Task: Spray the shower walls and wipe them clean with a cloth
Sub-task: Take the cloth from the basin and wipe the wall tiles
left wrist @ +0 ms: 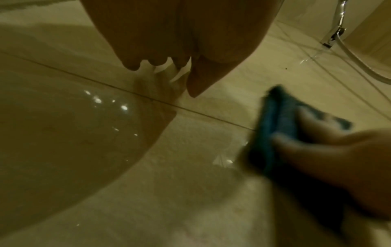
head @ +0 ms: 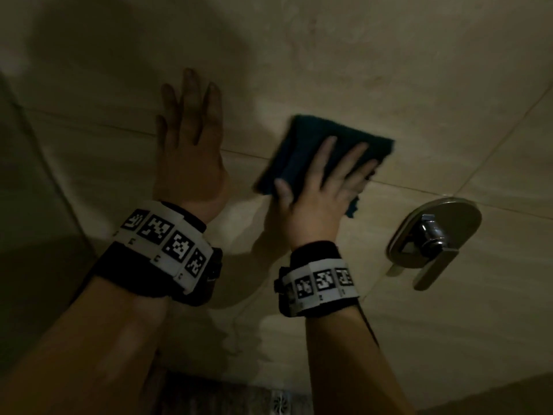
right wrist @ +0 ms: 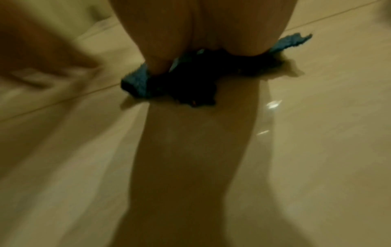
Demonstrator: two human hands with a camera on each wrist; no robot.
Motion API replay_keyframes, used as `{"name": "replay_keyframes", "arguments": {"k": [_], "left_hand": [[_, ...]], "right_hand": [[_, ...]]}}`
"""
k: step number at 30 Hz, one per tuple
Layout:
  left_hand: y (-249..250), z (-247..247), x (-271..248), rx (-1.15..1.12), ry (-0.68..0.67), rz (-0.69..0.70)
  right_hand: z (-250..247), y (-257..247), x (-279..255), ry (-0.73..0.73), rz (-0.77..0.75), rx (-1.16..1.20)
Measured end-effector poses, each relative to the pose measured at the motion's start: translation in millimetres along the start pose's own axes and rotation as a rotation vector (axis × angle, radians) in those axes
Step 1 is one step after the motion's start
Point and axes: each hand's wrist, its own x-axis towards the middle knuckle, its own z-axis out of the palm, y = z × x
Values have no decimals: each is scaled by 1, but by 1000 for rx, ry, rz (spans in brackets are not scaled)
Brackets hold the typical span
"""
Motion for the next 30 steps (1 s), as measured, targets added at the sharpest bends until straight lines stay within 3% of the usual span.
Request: {"name": "replay_keyframes", "arguments": {"k": [4, 10, 18, 24, 30], "left_hand": [[-20, -9, 1, 1, 13, 42], [-25, -18, 1, 31, 16, 76], [11, 1, -6, -50, -99, 104], [33, 7, -10, -5, -168, 20], [27, 7, -18, 5, -234, -12]], "right_hand": [[21, -35, -19, -60, -100, 2], [19, -24, -17, -50, -112, -66], [-38, 52, 6, -225, 217, 4], [-61, 83, 25, -167, 264, 50], [-60, 79, 25, -141, 277, 51]]}}
